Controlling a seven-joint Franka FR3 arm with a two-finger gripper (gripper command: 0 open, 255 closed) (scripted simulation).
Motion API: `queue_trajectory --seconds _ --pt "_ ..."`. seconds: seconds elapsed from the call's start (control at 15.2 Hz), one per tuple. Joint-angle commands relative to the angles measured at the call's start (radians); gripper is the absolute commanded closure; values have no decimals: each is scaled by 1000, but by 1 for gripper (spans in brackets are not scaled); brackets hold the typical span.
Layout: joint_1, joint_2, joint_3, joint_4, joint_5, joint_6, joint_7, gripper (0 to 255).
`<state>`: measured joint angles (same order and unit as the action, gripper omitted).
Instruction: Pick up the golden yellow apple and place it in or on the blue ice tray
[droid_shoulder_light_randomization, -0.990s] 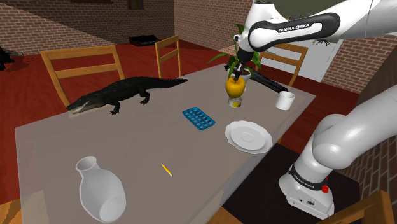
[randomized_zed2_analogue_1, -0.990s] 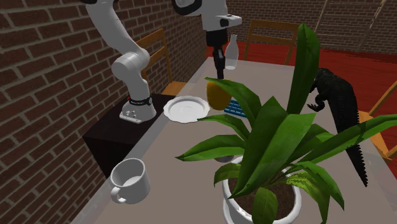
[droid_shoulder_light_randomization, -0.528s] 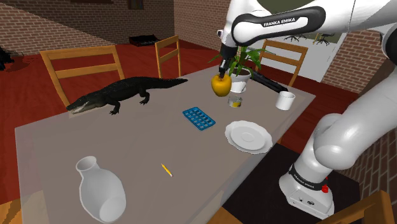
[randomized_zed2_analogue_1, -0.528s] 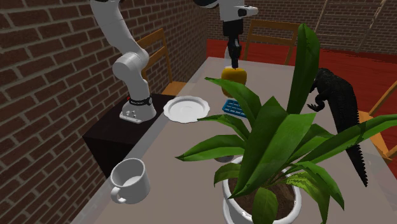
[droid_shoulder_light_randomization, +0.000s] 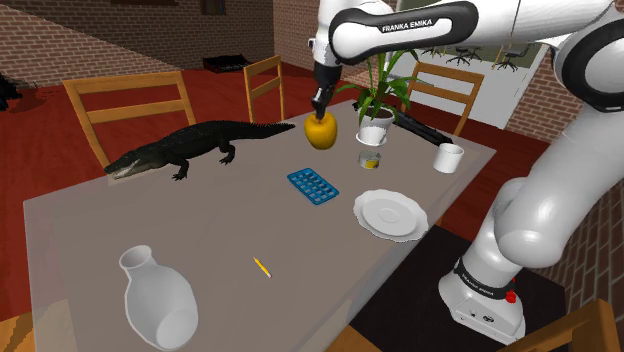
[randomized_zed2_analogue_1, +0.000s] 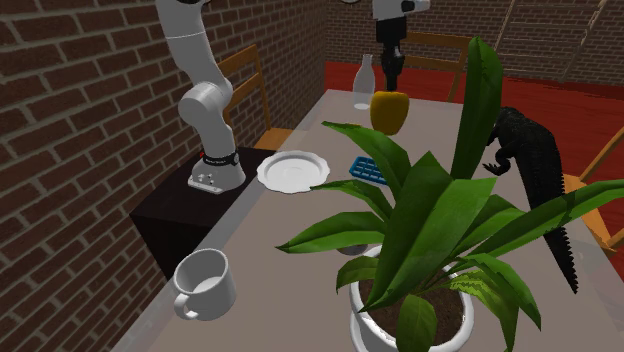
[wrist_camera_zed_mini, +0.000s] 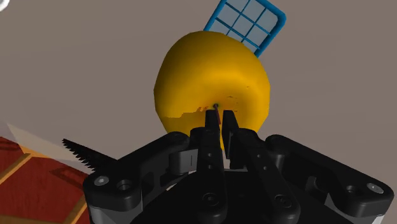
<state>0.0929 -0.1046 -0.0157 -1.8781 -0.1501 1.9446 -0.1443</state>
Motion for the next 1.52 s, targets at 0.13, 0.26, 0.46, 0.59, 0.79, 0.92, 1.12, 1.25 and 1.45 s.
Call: queue_trajectory --seconds 0.13,0.26,0.46,0.59,0.79,0.92,1.12,1.25,1.45 --pt "6 36 8 12 -2 22 20 255" --pt "6 37 8 -13 -4 48 23 255" --pt "6 40 7 -50 -7 87 29 255" --pt "5 43 7 -73 -9 114 33 255" --pt "4 49 7 -107 -12 153 39 255" --pt "4 54 6 -128 -14 179 43 255" --pt "3 64 6 -157 -18 218 49 255" --pt "3 71 5 -176 -21 243 54 255" --pt "2 83 5 -203 -25 282 61 255"
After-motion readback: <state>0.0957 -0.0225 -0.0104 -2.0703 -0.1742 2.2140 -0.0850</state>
